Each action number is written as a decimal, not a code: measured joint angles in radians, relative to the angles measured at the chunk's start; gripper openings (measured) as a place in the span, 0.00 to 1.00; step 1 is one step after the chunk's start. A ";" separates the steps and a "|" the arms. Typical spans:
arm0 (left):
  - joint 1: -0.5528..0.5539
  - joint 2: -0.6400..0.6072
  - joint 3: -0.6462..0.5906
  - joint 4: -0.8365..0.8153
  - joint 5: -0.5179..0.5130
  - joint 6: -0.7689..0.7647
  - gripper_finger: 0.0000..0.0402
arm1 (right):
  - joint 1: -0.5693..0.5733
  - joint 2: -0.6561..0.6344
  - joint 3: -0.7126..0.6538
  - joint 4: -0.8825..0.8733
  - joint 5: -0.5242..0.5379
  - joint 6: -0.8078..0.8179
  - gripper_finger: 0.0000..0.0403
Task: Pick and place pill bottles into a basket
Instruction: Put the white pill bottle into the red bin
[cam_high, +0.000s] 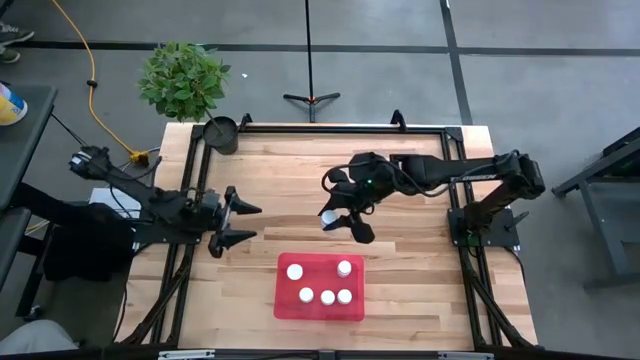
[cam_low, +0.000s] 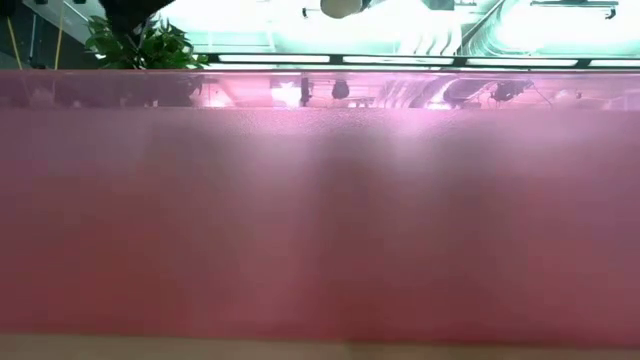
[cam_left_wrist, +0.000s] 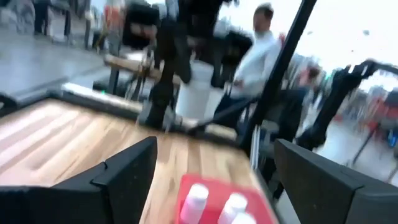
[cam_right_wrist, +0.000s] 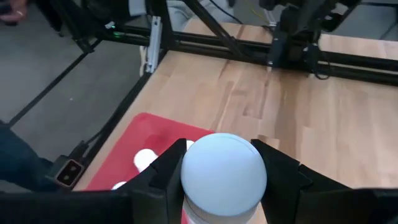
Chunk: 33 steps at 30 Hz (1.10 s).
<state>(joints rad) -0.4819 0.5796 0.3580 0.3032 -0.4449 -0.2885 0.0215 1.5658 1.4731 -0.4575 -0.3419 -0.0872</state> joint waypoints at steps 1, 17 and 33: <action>-0.019 -0.007 -0.026 0.058 -0.024 0.009 0.88 | 0.003 0.000 0.000 0.000 -0.007 0.001 0.35; -0.179 -0.012 -0.236 0.411 -0.272 0.068 0.88 | 0.021 -0.001 0.000 -0.032 -0.005 0.005 0.35; -0.050 -0.012 -0.345 0.518 -0.258 0.026 0.88 | 0.018 -0.001 0.000 -0.031 0.000 0.001 0.35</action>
<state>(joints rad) -0.5320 0.5676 0.0128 0.8217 -0.7026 -0.2621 0.0395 1.5646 1.4731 -0.4889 -0.3424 -0.0864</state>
